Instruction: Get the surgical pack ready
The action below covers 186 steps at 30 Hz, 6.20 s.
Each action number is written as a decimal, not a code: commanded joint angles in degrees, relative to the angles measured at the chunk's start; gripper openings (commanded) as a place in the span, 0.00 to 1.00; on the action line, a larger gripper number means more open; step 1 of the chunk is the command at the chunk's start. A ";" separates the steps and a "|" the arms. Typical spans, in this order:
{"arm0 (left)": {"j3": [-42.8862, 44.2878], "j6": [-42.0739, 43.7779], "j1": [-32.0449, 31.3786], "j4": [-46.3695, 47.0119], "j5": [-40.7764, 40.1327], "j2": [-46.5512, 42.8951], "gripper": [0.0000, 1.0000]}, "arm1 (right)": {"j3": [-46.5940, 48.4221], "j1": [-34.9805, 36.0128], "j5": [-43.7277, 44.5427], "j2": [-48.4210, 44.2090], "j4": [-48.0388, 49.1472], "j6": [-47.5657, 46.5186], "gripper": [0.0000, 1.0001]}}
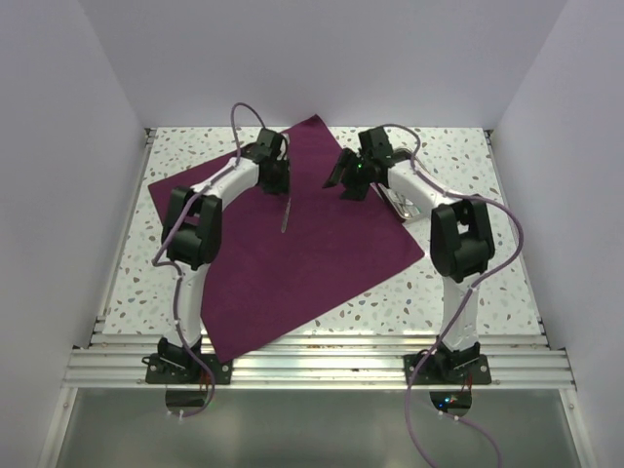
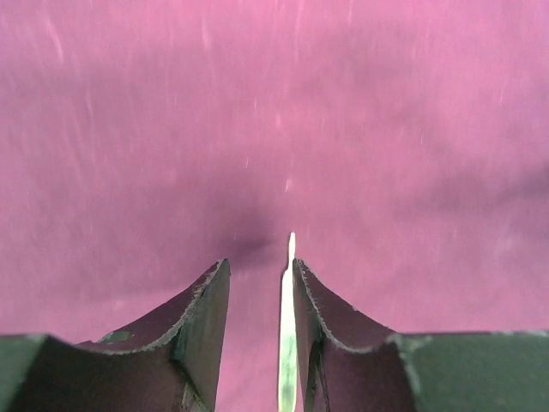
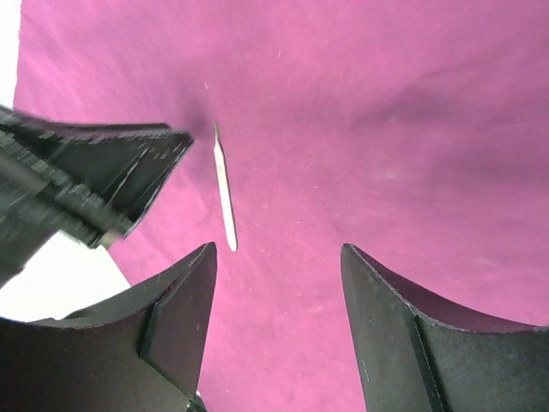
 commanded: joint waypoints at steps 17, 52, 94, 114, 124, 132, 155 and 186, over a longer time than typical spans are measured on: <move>7.67 0.23 -4.73 -4.37 -11.59 6.37 0.36 | -5.54 -1.47 0.63 -7.57 -0.68 -3.28 0.63; 13.21 4.45 -2.80 -12.11 -3.42 3.39 0.00 | -3.43 2.21 -2.53 -3.44 5.12 -7.33 0.69; 3.98 3.22 -1.74 -8.77 0.18 -5.05 0.00 | -2.73 12.24 -9.04 12.82 30.35 -1.53 0.51; -2.87 2.96 1.24 -8.68 -4.65 -10.06 0.36 | -0.97 12.06 -4.48 7.74 16.57 -5.82 0.06; -4.82 -5.12 1.51 -12.01 -6.76 -9.10 0.47 | 5.35 11.18 10.12 -4.48 -10.41 -17.69 0.42; 1.51 -11.54 1.51 -16.24 -9.66 -2.95 0.46 | -2.09 10.83 9.60 -14.15 -12.55 -19.45 0.42; 4.67 -21.82 -0.95 -20.63 -16.96 2.07 0.46 | -15.73 6.79 4.32 -23.21 -6.83 -22.88 0.40; 3.01 -24.03 -1.21 -22.12 -20.03 4.53 0.07 | -14.25 4.76 2.12 -21.11 -6.04 -22.27 0.38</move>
